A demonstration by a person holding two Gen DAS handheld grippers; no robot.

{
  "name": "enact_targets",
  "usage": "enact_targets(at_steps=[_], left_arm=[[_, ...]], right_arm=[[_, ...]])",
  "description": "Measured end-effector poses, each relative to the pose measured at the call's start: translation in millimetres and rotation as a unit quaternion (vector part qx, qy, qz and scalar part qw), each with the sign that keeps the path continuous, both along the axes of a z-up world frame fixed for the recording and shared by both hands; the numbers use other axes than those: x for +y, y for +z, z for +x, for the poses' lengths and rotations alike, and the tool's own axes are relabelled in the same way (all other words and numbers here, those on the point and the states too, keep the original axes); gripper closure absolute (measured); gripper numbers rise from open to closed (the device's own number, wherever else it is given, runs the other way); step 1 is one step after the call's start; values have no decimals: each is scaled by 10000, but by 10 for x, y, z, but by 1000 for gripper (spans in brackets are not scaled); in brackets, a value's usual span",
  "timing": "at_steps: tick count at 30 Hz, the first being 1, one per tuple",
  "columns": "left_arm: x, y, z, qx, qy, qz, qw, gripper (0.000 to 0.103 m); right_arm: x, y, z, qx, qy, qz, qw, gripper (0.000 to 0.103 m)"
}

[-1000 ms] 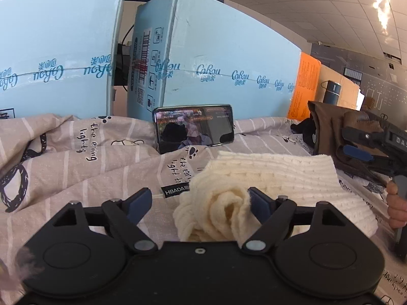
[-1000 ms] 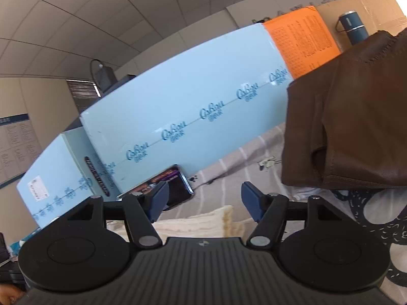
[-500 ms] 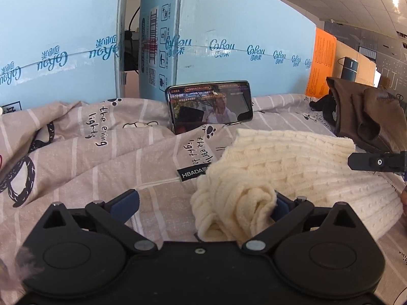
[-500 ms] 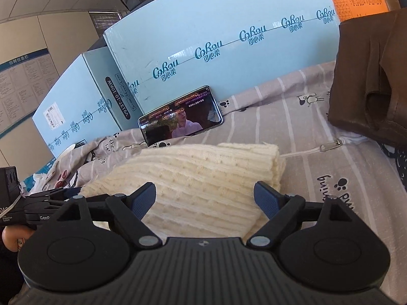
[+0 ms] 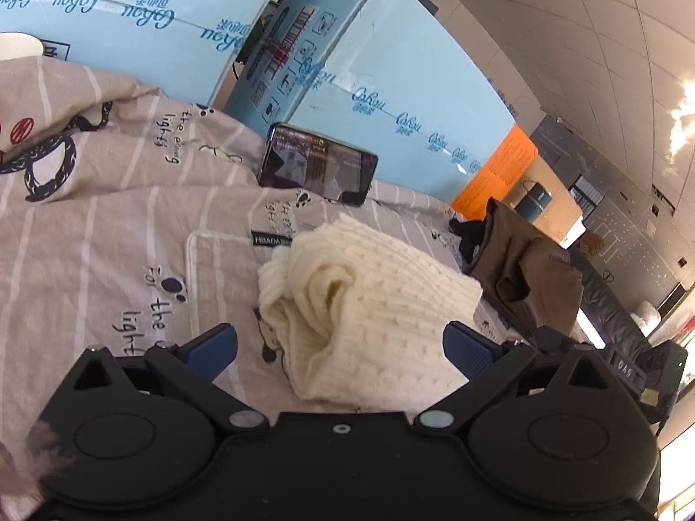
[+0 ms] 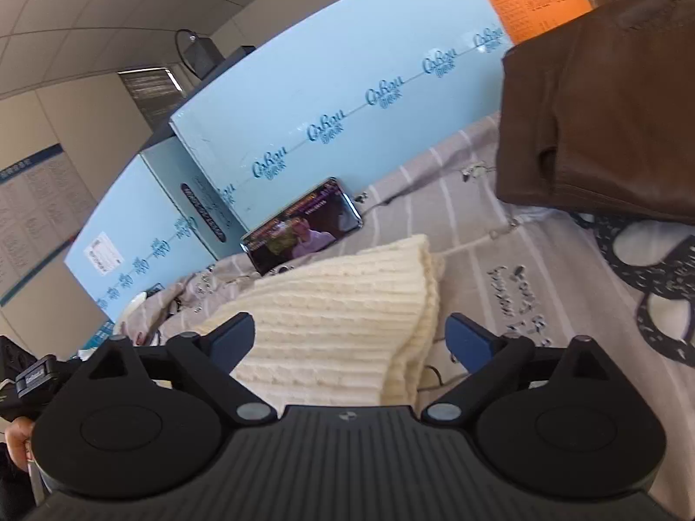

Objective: Fold clothes
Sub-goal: 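Grasp the folded sweater bundle with the right tool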

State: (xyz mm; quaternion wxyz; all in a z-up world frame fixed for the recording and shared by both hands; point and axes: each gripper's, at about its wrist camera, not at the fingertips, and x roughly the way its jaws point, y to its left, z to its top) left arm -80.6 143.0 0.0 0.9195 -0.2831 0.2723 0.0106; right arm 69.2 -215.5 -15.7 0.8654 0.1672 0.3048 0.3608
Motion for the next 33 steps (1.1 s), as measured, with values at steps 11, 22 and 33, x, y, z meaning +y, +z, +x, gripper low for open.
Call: enact_targets(at_steps=[11, 22, 33], left_arm=[[-42, -85, -198, 140, -248, -1280, 9914, 0], [-186, -243, 426, 626, -424, -1389, 9874, 0], [-166, -342, 532, -5, -351, -1153, 9927, 0]], right_arm=[[-206, -79, -261, 1034, 124, 90, 9945, 0], [-66, -212, -4, 1867, 238, 205, 9819, 0], [331, -237, 670, 1472, 395, 262, 9880, 0]])
